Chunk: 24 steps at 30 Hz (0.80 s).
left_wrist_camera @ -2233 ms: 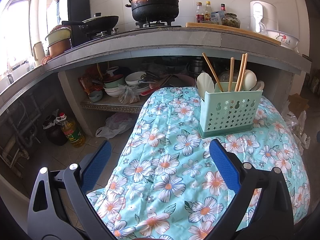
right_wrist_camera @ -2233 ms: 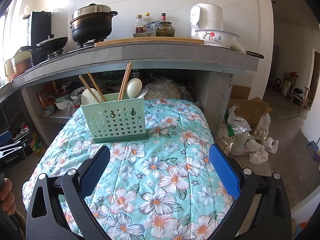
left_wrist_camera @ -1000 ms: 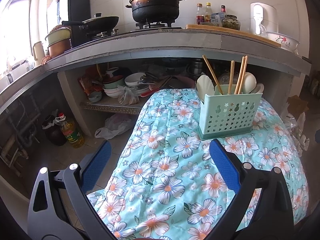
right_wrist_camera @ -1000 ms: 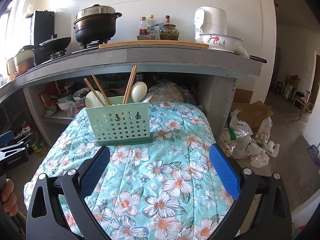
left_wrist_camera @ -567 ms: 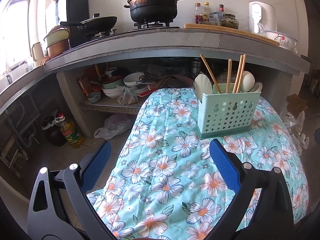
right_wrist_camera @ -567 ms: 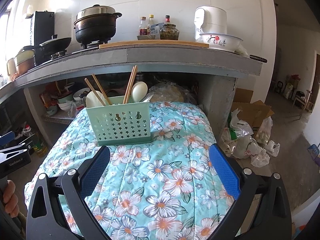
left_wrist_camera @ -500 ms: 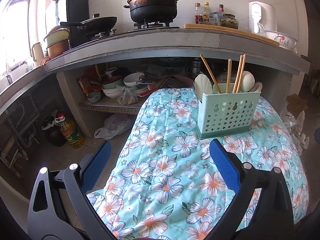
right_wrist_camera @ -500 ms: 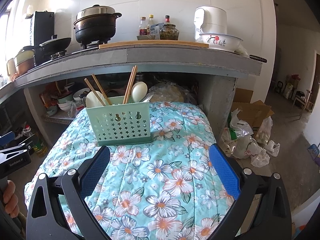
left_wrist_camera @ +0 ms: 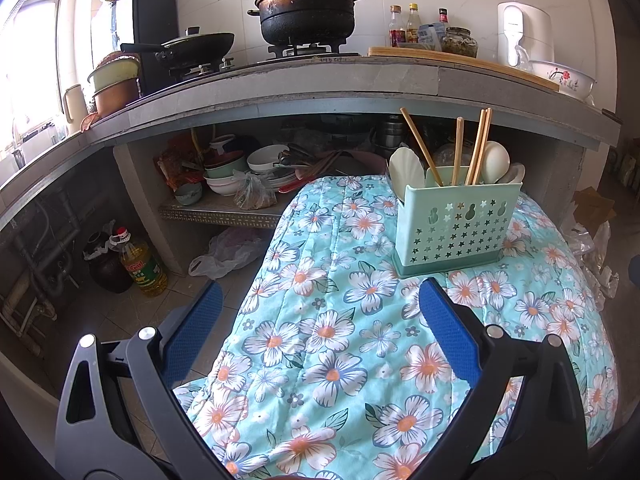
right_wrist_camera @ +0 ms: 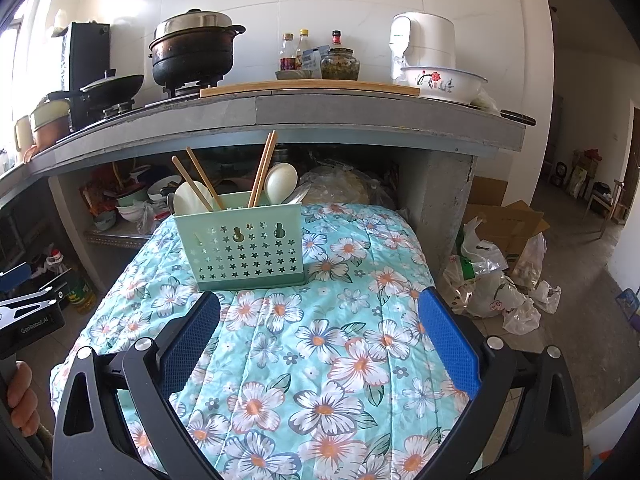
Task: Organize utensils
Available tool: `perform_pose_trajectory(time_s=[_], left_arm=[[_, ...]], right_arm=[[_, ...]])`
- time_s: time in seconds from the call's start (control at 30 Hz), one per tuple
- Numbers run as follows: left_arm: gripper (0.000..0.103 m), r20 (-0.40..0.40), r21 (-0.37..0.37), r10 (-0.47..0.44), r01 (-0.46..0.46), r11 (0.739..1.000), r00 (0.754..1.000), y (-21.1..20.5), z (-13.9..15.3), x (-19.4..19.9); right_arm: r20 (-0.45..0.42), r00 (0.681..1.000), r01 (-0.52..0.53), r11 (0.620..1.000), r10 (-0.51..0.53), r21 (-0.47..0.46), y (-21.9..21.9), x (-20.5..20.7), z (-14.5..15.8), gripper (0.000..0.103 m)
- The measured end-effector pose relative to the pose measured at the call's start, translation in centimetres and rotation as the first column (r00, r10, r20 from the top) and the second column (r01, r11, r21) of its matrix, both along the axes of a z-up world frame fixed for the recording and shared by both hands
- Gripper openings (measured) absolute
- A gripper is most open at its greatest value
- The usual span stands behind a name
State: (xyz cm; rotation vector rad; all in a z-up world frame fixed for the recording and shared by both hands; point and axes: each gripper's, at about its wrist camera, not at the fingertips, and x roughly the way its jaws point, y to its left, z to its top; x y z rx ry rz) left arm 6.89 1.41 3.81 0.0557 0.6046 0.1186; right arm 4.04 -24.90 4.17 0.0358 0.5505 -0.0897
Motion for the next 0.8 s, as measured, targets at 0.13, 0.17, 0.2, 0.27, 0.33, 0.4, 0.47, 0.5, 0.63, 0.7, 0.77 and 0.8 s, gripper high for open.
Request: perform_pose_trajectory(time_s=[0.13,0.17,0.2,0.27,0.33,0.4,0.47,0.5,0.63,0.7,0.77,0.8], left_arm=[[0.095,-0.001,0.001,-0.001,0.001,1.000,1.000,-0.05,-0.01,-0.04],[0.095,0.000,0.002,-0.001,0.001,1.000,1.000,-0.02,0.00,-0.01],[0.095,0.001,0.002,-0.001,0.001,1.000,1.000,-0.02,0.00,-0.01],[0.095,0.000,0.001,-0.001,0.001,1.000,1.000,-0.05,-0.02,-0.02],[0.095,0.000,0.002,-0.001,0.001,1.000,1.000,-0.07,-0.01,-0.05],[0.095,-0.001,0.001,-0.001,0.001,1.000,1.000,-0.02,0.01,-0.01],[0.095,0.000,0.002,-0.002,0.002,1.000,1.000,-0.15,-0.02,-0.07],[0.095,0.000,0.002,-0.001,0.001,1.000,1.000,-0.14,-0.01,-0.04],[0.095,-0.001,0.001,-0.002,0.002,1.000,1.000,-0.16,-0.03,-0.05],[0.095,-0.003,0.001,-0.004,0.004,1.000,1.000,-0.26,-0.09,-0.07],[0.095,-0.005,0.001,-0.005,0.005,1.000,1.000,-0.37,-0.20,-0.10],[0.095,-0.006,0.001,-0.006,0.006,1.000,1.000,-0.35,-0.18,-0.07]], right_arm=[[0.000,1.000,-0.001,1.000,0.001,0.002,0.00,0.01,-0.02,0.097],[0.000,1.000,-0.001,1.000,0.001,0.002,0.02,0.01,-0.02,0.097],[0.000,1.000,-0.001,1.000,0.001,0.002,0.06,-0.01,-0.01,0.097],[0.000,1.000,-0.001,1.000,0.001,0.002,0.05,0.00,0.00,0.097],[0.001,1.000,-0.001,1.000,0.001,0.002,0.03,-0.01,-0.01,0.097],[0.000,1.000,-0.001,1.000,0.001,0.002,0.03,0.00,-0.02,0.097],[0.000,1.000,-0.001,1.000,0.001,0.002,0.03,-0.01,-0.02,0.097],[0.000,1.000,-0.001,1.000,0.001,0.002,0.04,-0.01,-0.01,0.097],[0.001,1.000,-0.001,1.000,0.001,0.003,0.04,0.01,-0.02,0.097],[-0.001,1.000,-0.002,1.000,0.002,0.003,0.07,0.00,-0.06,0.097],[-0.001,1.000,-0.002,1.000,0.002,0.002,0.09,-0.02,-0.06,0.097],[0.000,1.000,-0.002,1.000,0.002,0.003,0.10,-0.05,-0.06,0.097]])
